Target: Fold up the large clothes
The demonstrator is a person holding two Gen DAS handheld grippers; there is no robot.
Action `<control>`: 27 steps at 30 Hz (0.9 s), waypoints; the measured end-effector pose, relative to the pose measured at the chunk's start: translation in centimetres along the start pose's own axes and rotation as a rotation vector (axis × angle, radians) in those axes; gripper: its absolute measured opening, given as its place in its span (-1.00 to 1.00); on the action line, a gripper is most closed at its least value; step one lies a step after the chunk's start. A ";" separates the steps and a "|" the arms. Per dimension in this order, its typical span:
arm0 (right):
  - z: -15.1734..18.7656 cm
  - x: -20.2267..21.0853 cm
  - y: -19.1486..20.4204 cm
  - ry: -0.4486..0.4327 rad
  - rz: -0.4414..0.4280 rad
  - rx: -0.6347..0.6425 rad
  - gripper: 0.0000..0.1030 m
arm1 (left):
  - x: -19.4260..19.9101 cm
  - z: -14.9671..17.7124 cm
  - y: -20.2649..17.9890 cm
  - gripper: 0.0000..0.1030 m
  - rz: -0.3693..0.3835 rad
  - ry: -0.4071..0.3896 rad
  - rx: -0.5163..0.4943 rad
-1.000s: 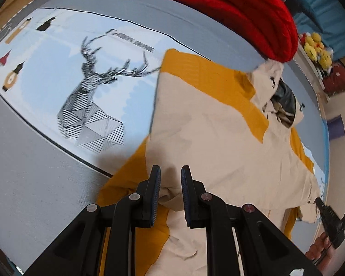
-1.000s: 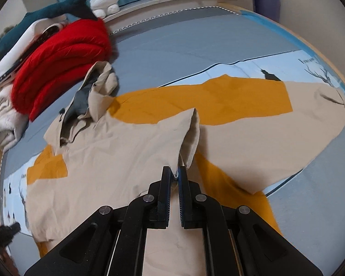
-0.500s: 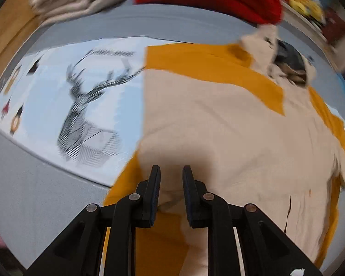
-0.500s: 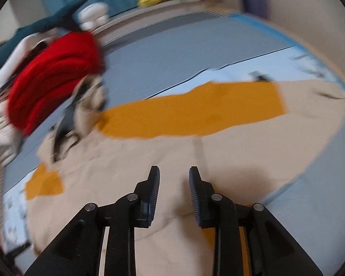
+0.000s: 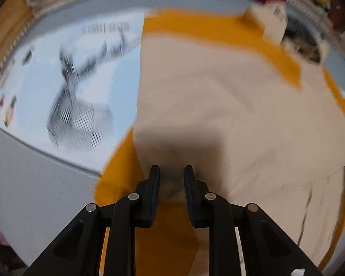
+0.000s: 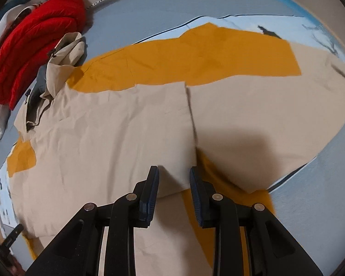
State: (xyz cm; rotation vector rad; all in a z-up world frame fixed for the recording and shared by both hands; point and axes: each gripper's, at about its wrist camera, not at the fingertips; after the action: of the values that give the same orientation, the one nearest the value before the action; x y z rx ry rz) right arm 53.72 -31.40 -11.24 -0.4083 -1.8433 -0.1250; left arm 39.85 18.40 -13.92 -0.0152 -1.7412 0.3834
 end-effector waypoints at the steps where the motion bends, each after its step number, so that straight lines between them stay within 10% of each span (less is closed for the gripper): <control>1: 0.1 0.5 -0.2 -0.011 0.004 -0.003 -0.44 | -0.1 0.1 0.0 -0.63 -0.006 0.012 -0.003; 11: -1.5 13.4 -3.0 -0.437 -0.004 0.055 -0.42 | 11.6 0.4 -9.4 -0.21 0.053 -0.341 -0.225; 16: -1.3 16.8 -8.2 -0.598 0.018 0.021 0.43 | 13.4 2.8 -14.7 0.13 0.138 -0.417 -0.292; 27: -4.2 9.8 -27.4 -0.458 0.100 -0.287 0.35 | 12.8 6.0 -21.0 0.19 0.184 -0.465 -0.392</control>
State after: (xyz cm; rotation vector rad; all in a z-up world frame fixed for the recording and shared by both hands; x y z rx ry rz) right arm 45.72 -56.09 2.56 -0.7788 -2.2578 -0.2455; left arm 35.63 -0.07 2.89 -0.3980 -2.2625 0.1787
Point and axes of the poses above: each gripper's, at about its wrist camera, not at the fingertips, and x roughly against the way its jaws point, y to its left, z to its underside, and after that the axes turned 15 degrees about z, right-handed
